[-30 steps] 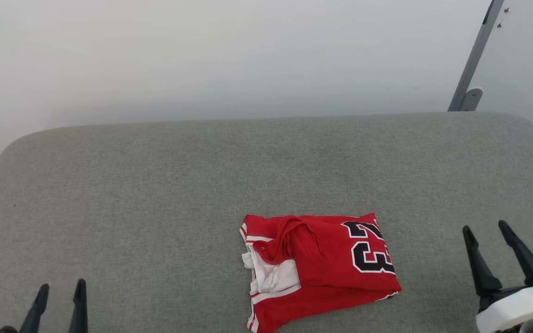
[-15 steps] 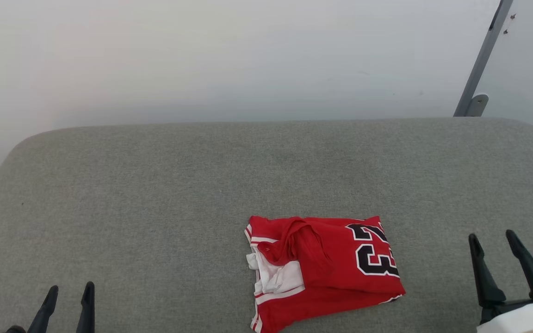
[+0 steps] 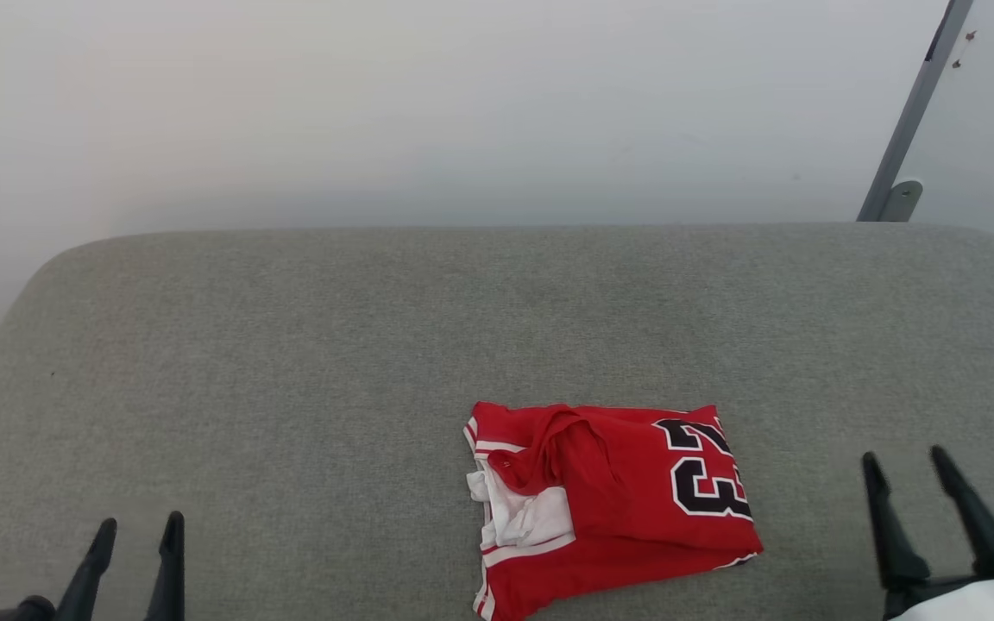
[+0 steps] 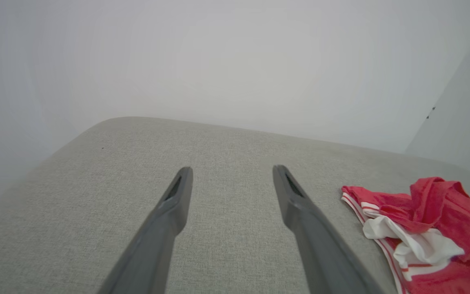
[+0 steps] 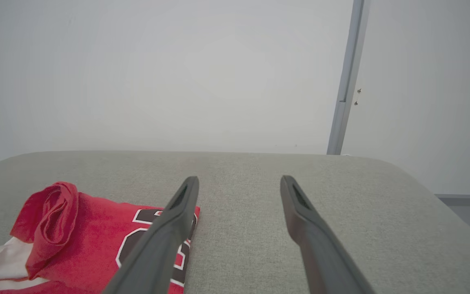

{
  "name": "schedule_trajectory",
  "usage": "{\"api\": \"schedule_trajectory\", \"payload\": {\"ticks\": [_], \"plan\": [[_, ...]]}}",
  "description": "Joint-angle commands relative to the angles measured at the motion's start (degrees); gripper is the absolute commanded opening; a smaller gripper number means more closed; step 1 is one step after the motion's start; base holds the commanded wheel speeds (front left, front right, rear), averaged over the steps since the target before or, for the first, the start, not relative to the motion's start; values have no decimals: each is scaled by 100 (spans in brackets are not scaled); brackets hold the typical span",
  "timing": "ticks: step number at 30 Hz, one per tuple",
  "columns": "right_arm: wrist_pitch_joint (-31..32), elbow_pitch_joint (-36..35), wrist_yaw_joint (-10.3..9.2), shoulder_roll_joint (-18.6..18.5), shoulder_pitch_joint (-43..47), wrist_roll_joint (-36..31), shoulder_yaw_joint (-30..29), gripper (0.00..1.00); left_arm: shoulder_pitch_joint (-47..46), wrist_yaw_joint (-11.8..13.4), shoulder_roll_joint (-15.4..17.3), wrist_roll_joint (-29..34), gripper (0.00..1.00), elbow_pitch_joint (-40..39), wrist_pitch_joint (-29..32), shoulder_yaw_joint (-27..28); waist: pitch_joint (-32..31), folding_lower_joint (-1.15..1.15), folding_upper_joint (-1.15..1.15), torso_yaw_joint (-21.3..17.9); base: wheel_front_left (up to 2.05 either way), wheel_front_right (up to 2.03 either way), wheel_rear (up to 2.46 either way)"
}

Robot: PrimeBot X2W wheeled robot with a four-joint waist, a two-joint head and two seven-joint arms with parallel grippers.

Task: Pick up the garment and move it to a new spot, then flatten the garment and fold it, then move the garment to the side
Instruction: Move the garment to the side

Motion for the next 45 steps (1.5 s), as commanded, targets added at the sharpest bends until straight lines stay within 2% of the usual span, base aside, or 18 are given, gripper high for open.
{"api": "schedule_trajectory", "payload": {"ticks": [1, 6, 9, 18, 28, 32, 33, 38, 39, 40, 41, 45], "plan": [[-27, 47, 0, -3, 14, 64, 69, 100, -69, -21, -4, -25, 100, -25, -27, 20, 4, 0, 0, 15, 0, 0, 0], [-27, 321, 0, -163, -155, 301, 376, 100, -61, -21, -19, -52, 100, -71, -27, 79, 31, 0, 0, 169, 0, 0, 0], [224, 661, 0, -375, -430, 610, 766, 100, -17, -21, -34, -66, 100, -69, -27, 96, 56, 0, 0, 354, 0, 0, 0], [1811, 1122, 0, -1014, -1133, 1455, 1492, 100, 32, -21, -41, -166, 100, -6, -27, -53, 176, 0, 0, 889, 0, 0, 0], [3797, 1494, 0, -1515, -1668, 2156, 1852, 100, -209, -21, 12, -344, 100, 108, -27, -245, 564, 0, 0, 1400, 0, 0, 0], [4703, 1770, 0, -1406, -1969, 2422, 1976, 100, -334, -21, 27, -418, 100, 165, -27, -305, 761, 0, 0, 1469, 0, 0, 0], [4703, 1770, 0, -1406, -1969, 2422, 1976, 100, -334, -21, 27, -418, 100, 165, -27, -305, 761, 0, 0, 1469, 0, 0, 0], [5904, 2190, 4, -1078, -2234, 2771, 2232, 100, -532, -21, 50, -503, 100, 248, -27, -427, 935, 0, 0, 1488, 0, 0, 0], [6039, 2192, 16, -1024, -2289, 2820, 2265, 92, -581, -21, 52, -514, 100, 251, -27, -455, 956, 0, 0, 1487, 0, 0, 0], [6123, 2156, 19, -988, -2343, 2874, 2285, 32, -626, -21, 55, -514, 100, 260, -27, -475, 977, 0, 0, 1481, 0, 0, 0], [6143, 2112, 19, -963, -2414, 2917, 2263, 0, -668, -21, 56, -524, 100, 271, -27, -486, 1000, 0, 0, 1468, 0, 0, 0], [6135, 1900, 14, -1089, -2634, 3006, 2100, 0, -849, -21, 104, -575, 100, 301, -27, -591, 1083, 0, 0, 1370, 0, 0, 0]]}}
